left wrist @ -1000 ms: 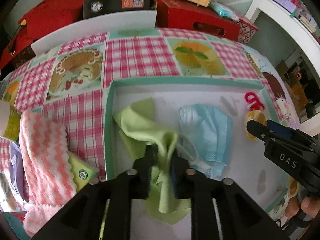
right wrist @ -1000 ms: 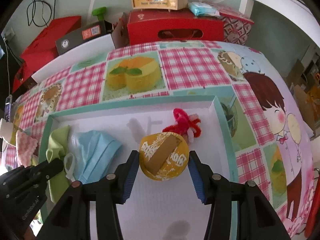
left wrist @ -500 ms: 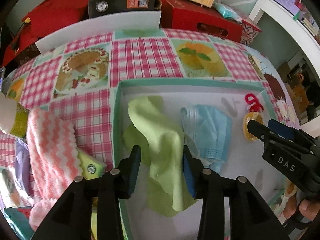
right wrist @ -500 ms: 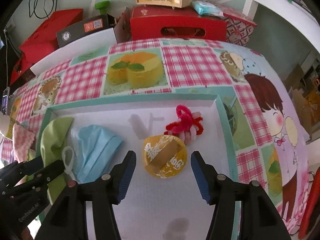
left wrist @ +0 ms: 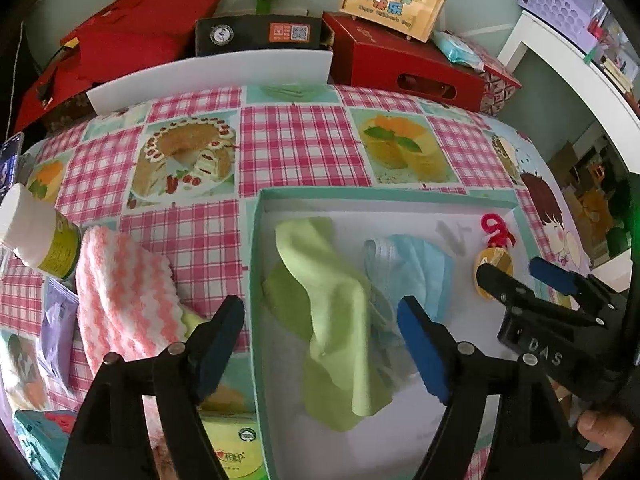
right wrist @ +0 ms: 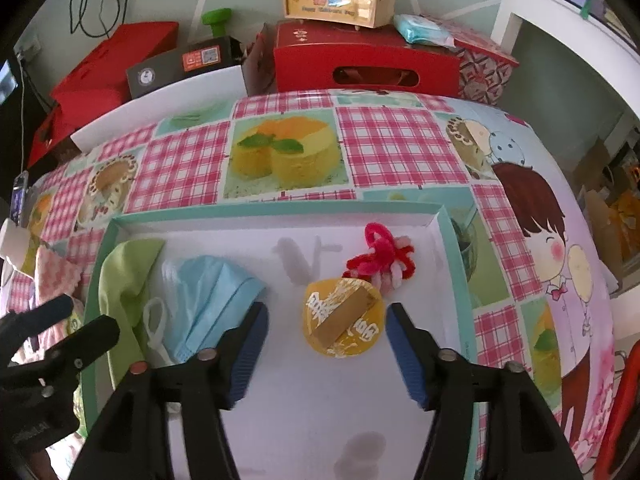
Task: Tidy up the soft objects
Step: 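Move both grippers back from the tray toward the pile of soft items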
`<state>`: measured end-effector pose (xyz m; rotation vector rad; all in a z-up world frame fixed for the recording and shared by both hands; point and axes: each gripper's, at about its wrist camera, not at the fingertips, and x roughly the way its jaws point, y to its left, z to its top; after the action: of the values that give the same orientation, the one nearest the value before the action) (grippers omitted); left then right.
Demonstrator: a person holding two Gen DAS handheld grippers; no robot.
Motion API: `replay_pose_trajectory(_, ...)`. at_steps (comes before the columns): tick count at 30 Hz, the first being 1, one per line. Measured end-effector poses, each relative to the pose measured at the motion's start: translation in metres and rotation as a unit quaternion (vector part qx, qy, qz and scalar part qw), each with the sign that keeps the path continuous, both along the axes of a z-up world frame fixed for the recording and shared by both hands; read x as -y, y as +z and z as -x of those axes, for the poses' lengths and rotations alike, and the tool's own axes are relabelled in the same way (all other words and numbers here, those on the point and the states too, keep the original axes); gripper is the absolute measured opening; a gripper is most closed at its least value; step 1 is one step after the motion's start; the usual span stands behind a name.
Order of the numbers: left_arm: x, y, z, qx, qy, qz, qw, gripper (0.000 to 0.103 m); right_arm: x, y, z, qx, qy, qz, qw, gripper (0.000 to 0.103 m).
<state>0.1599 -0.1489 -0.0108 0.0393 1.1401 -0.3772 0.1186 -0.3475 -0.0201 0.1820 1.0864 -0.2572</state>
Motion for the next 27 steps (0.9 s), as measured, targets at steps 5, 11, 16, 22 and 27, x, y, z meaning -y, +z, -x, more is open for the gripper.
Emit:
replay_pose_trajectory(5,-0.014,0.005,-0.004,0.014,0.024,-0.004,0.9996,0.092,-0.004,0.002,-0.001,0.006,0.006,0.008,1.0,0.093)
replay_pose_trajectory(11,-0.045,0.01,-0.015,0.01,0.061,0.008,0.998,0.092,-0.006,0.002,-0.002,0.005,0.007,0.011,1.0,0.099)
replay_pose_trajectory(16,-0.077,0.019,-0.019,0.021,0.092,0.0,0.9955,0.092,-0.009,0.008,-0.002,0.013,0.007,0.004,1.0,0.099)
replay_pose_trajectory(22,-0.133,0.03,-0.02,0.045,0.157,-0.043,0.9857,0.092,-0.028,0.021,-0.004,0.037,0.029,-0.004,0.999,0.099)
replay_pose_trajectory(27,-0.184,0.027,-0.02,0.036,0.214,-0.045,0.9751,0.092,-0.058,0.027,-0.011,0.048,0.064,-0.006,0.997,0.099)
